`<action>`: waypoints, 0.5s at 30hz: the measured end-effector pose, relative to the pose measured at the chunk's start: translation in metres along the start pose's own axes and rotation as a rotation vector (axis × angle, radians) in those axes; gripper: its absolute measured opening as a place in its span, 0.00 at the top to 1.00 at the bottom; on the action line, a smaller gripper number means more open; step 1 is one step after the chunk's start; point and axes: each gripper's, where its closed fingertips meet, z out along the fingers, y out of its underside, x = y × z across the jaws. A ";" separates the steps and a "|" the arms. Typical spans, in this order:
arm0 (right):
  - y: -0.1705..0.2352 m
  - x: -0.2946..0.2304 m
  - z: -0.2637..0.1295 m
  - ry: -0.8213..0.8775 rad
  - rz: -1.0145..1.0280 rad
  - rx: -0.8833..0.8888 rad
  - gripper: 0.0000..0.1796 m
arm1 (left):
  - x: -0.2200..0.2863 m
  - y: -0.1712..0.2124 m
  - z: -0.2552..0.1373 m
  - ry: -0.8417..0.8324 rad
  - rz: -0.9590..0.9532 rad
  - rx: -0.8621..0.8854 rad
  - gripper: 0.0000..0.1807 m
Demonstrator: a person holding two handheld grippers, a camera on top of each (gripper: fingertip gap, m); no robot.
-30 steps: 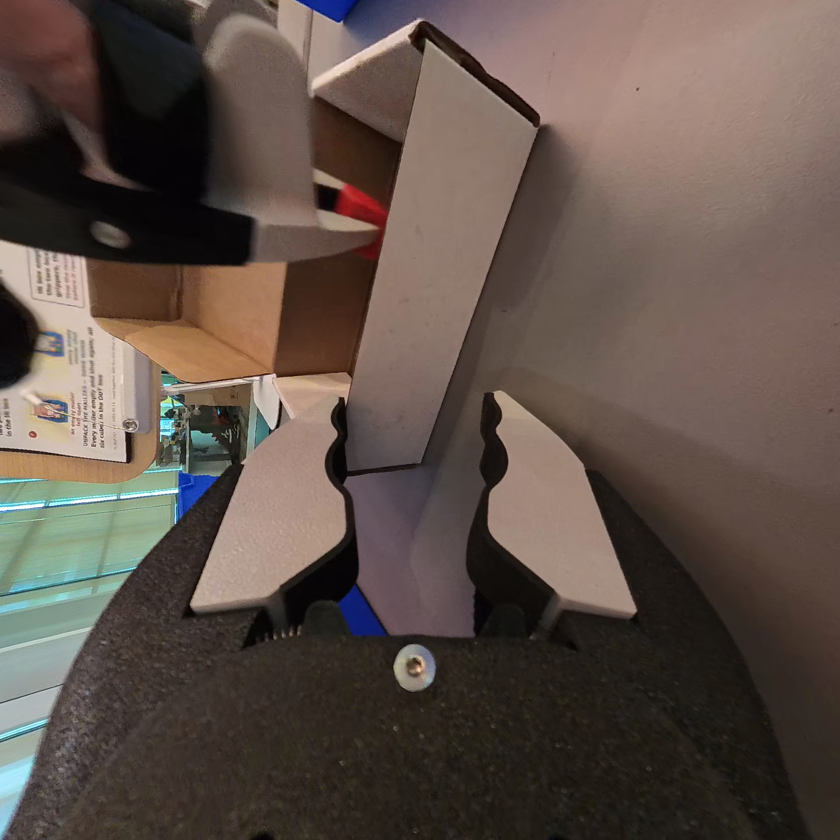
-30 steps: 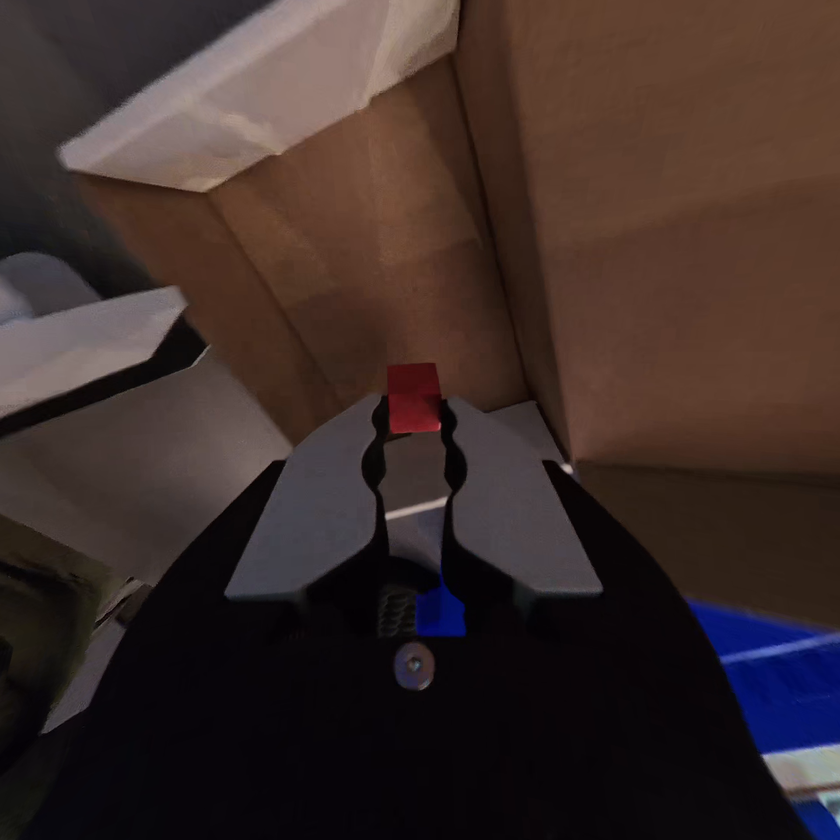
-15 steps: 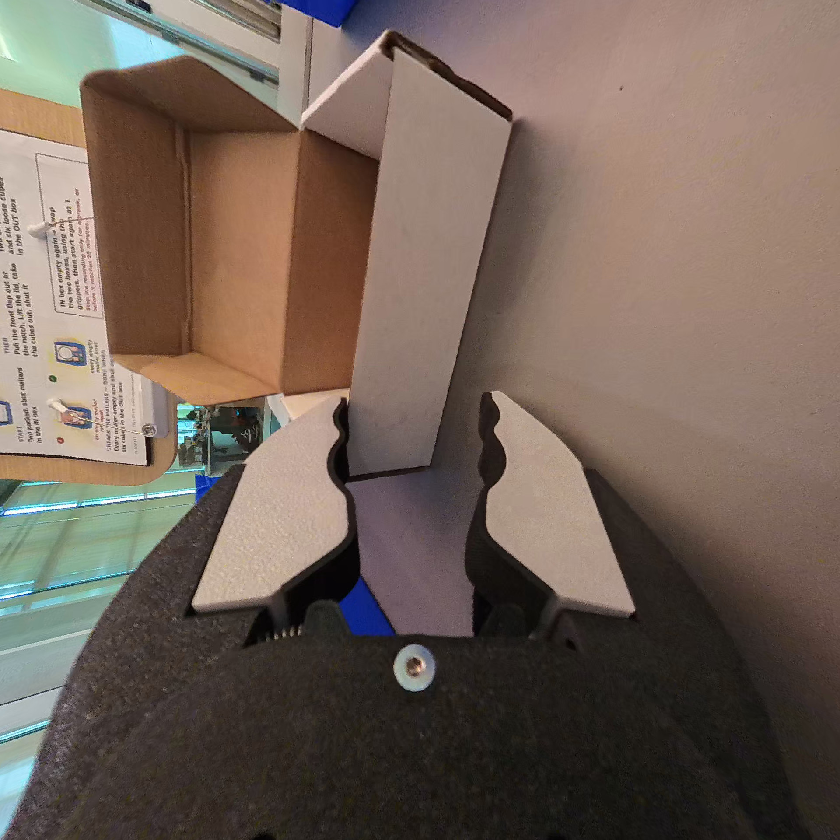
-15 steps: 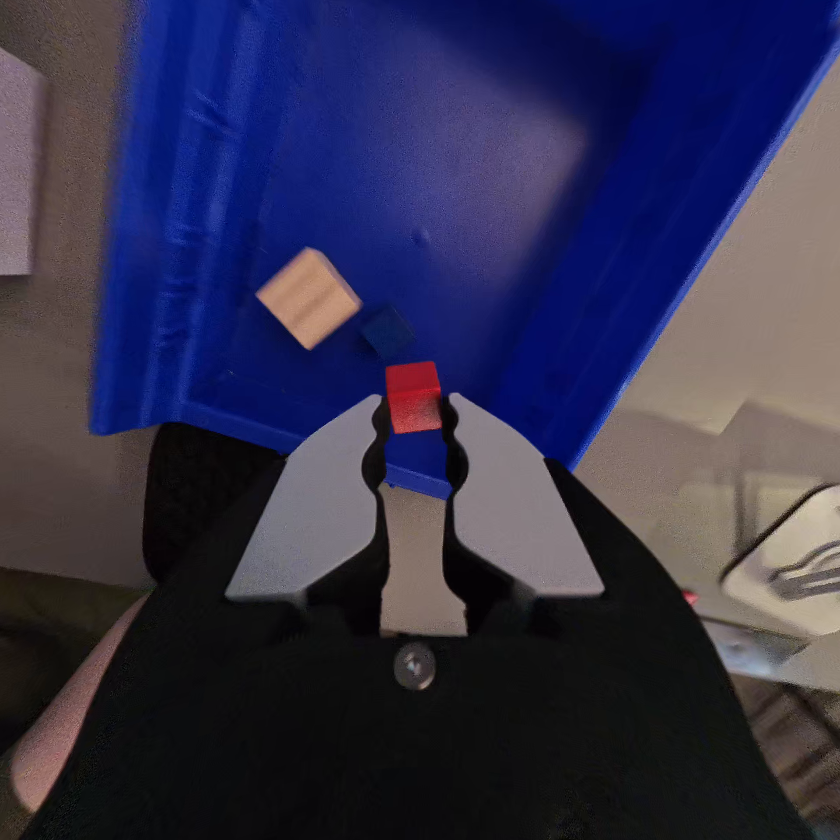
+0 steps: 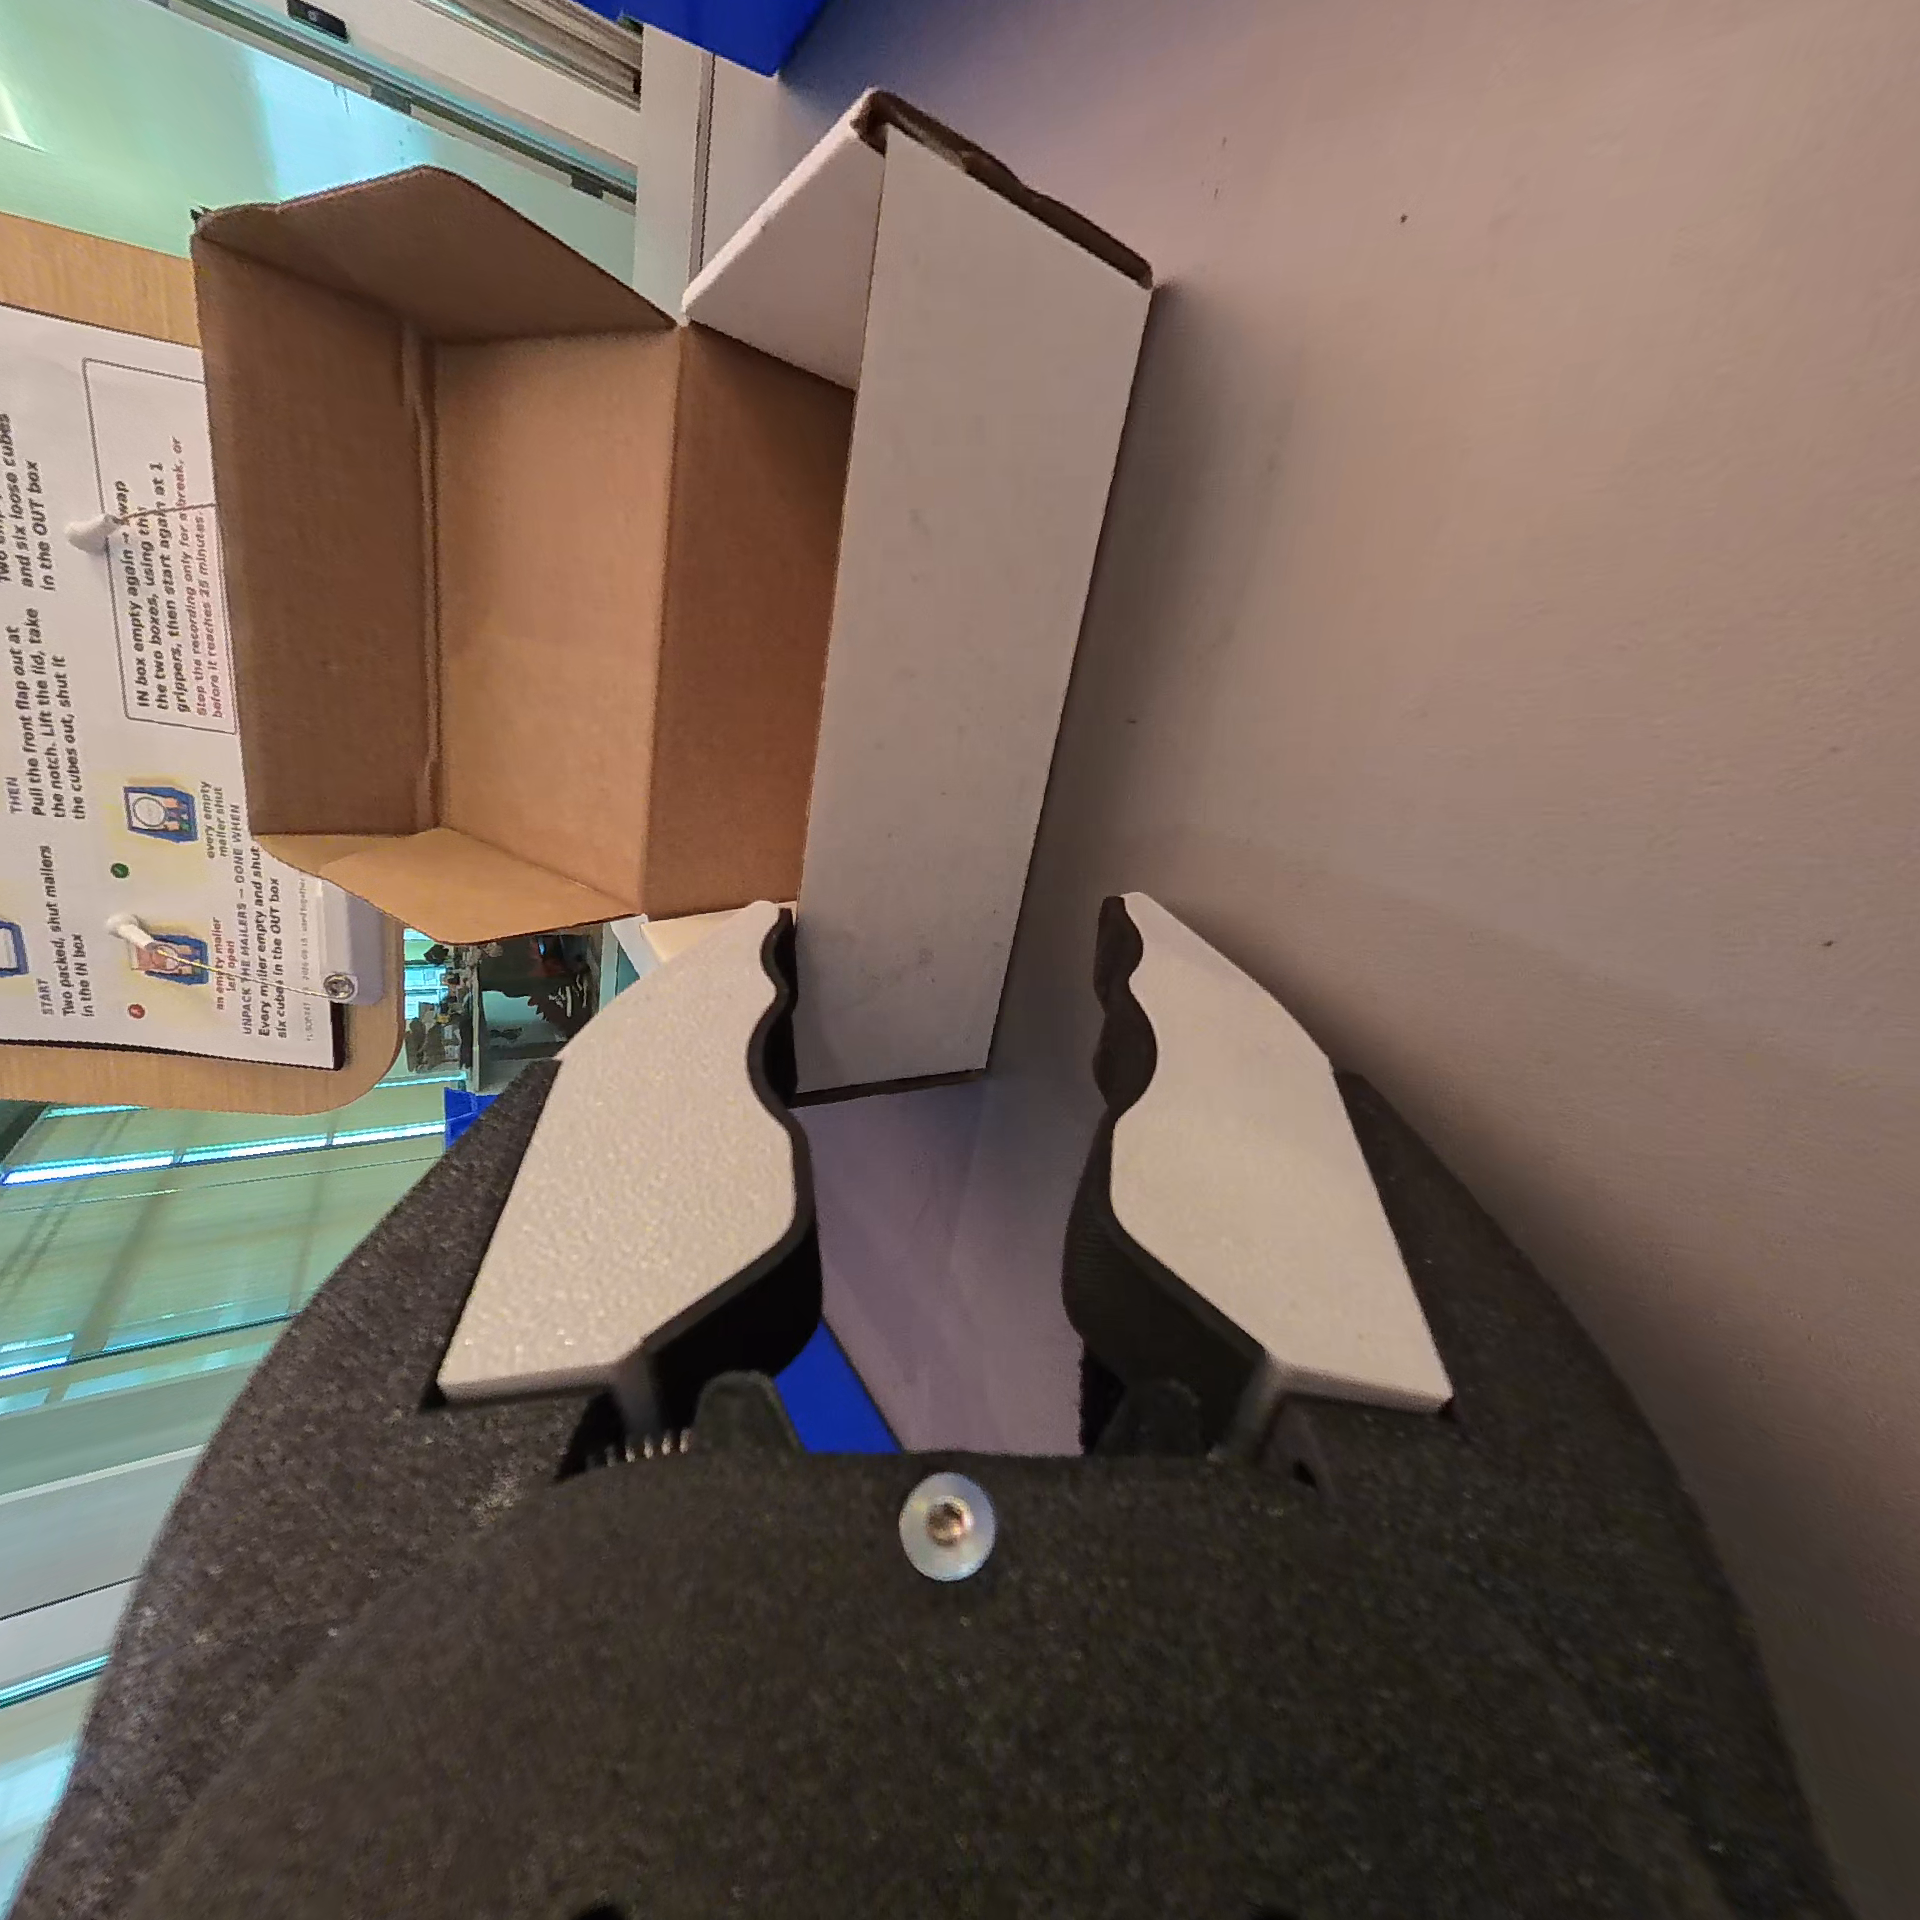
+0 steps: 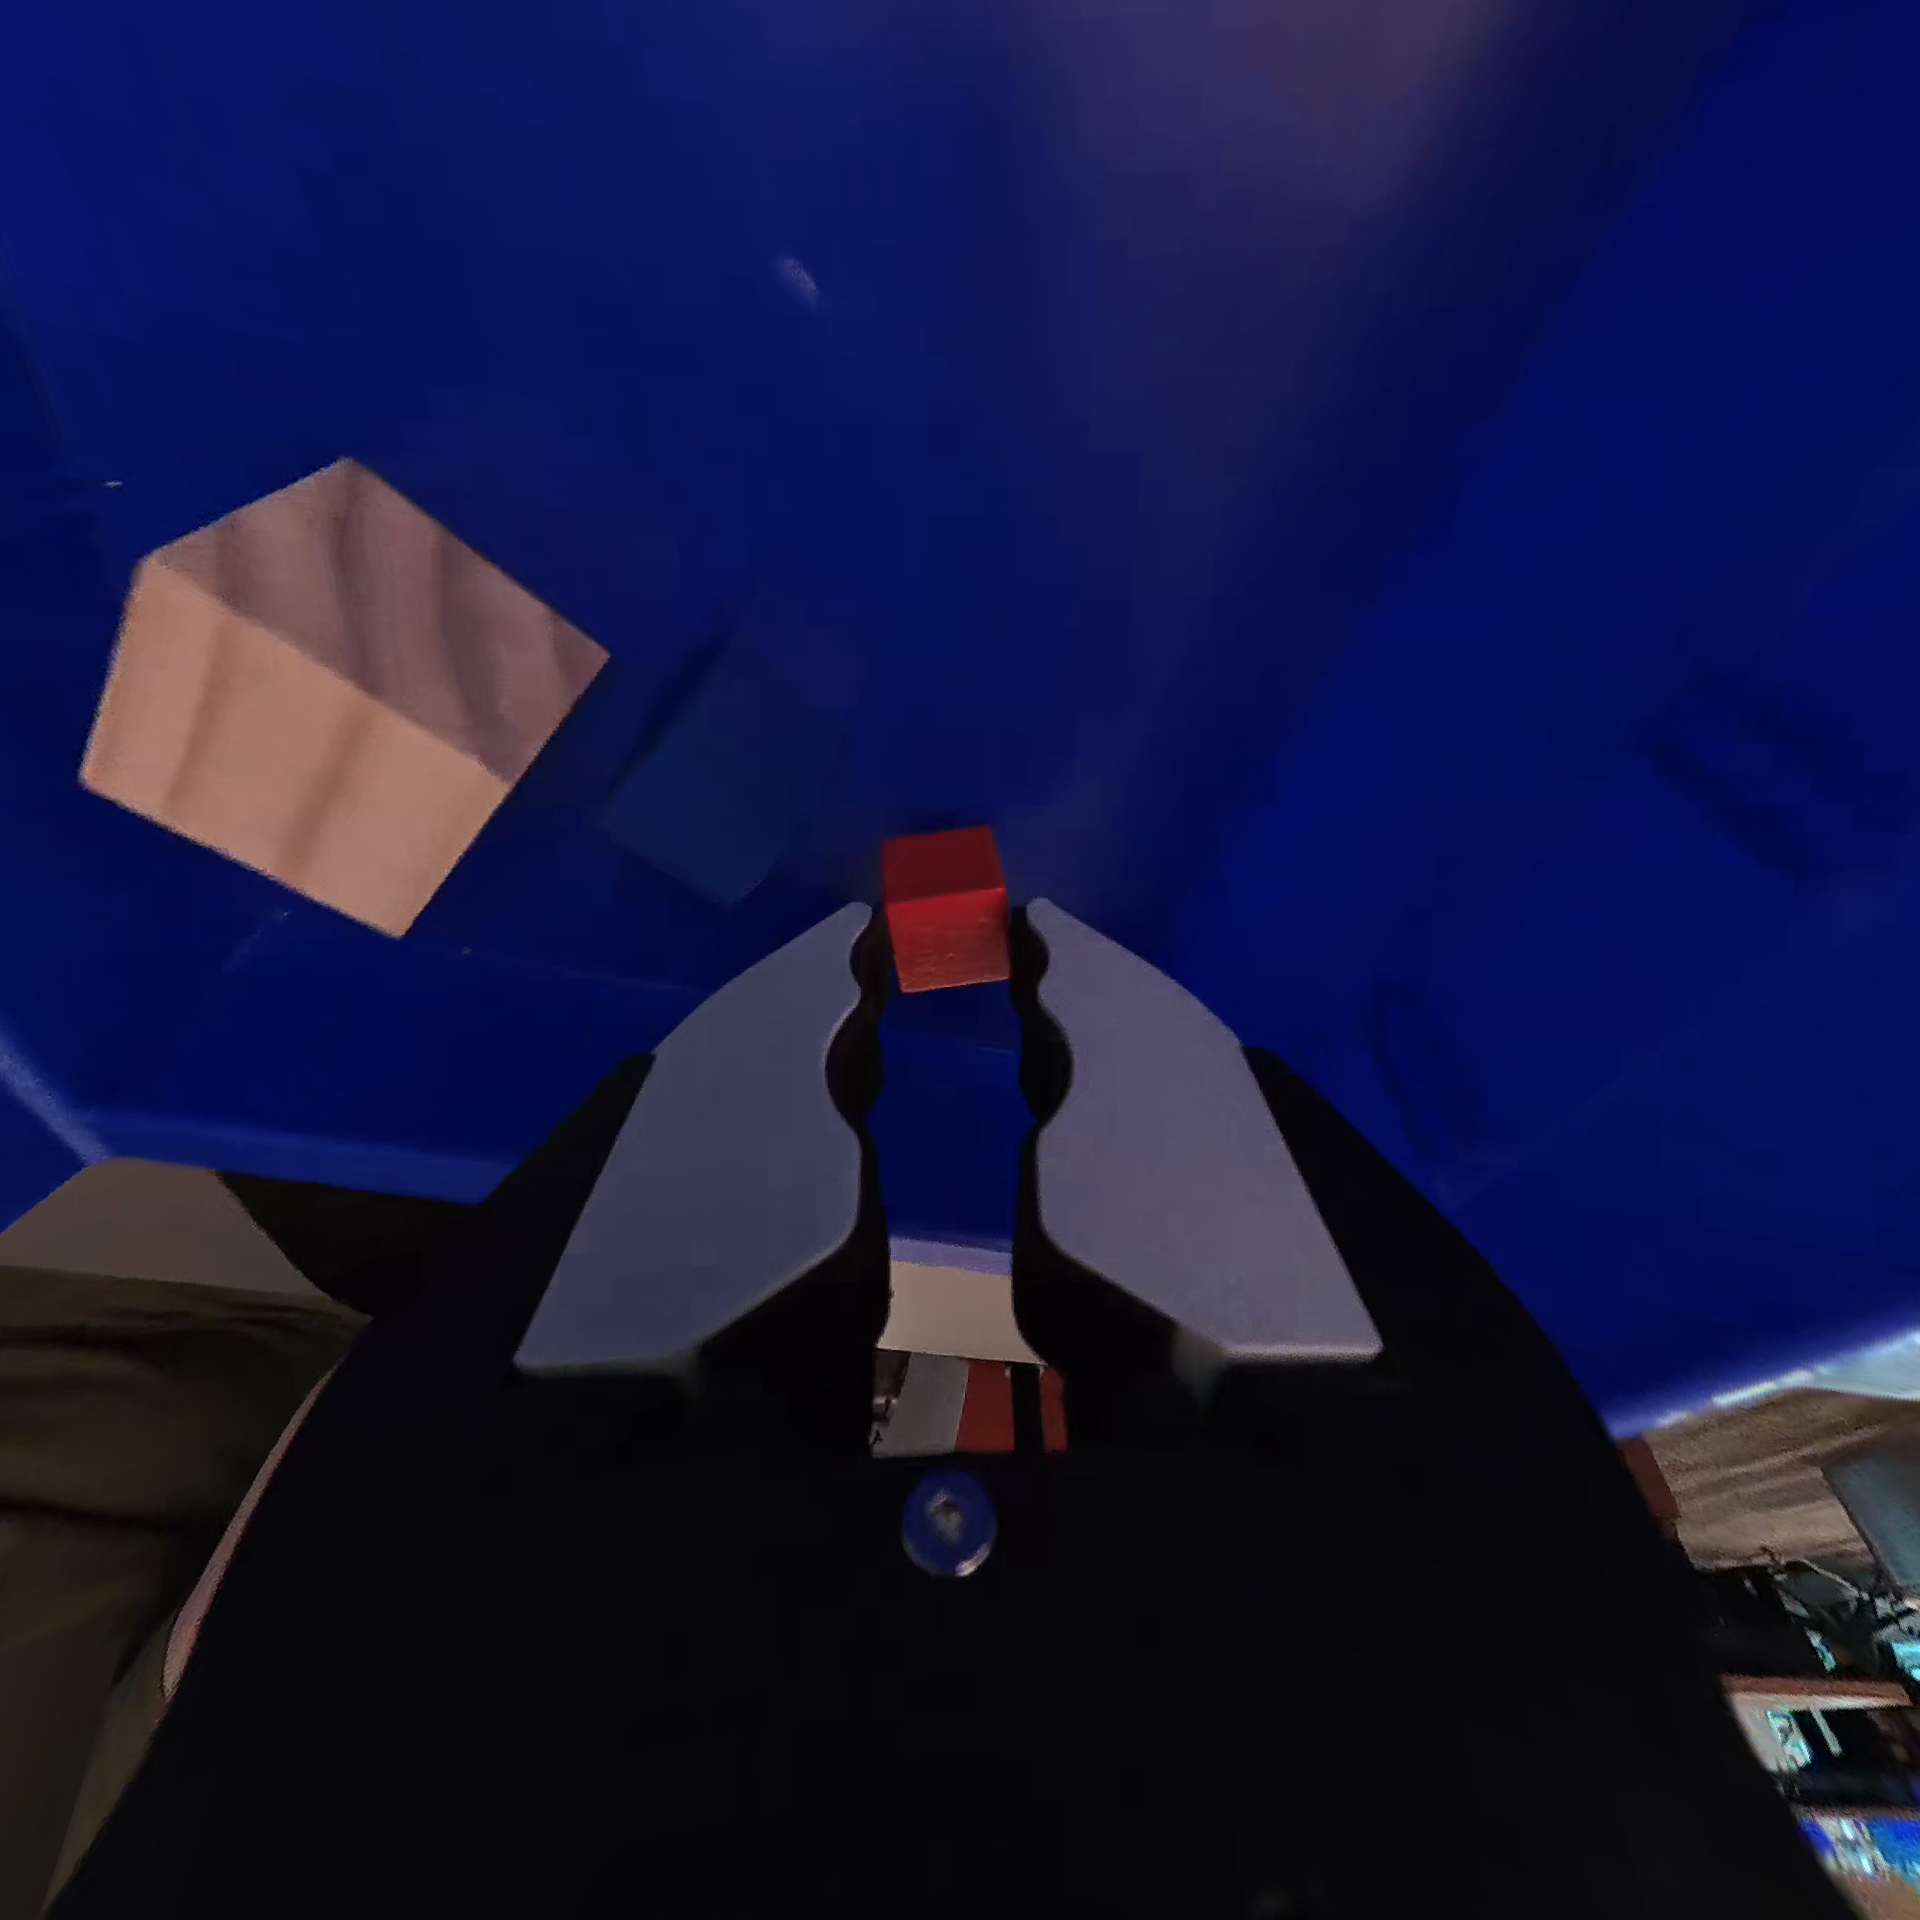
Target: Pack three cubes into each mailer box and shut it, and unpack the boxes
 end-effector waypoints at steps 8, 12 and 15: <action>0.003 0.008 0.010 0.016 0.026 -0.026 0.85 | 0.000 0.000 0.000 0.000 -0.001 0.001 0.69; 0.005 0.010 0.004 0.041 0.041 -0.011 0.84 | 0.000 0.000 0.000 0.002 -0.007 0.000 0.69; 0.005 0.008 -0.013 0.056 0.052 0.055 0.84 | -0.001 0.000 0.000 0.005 -0.015 -0.001 0.69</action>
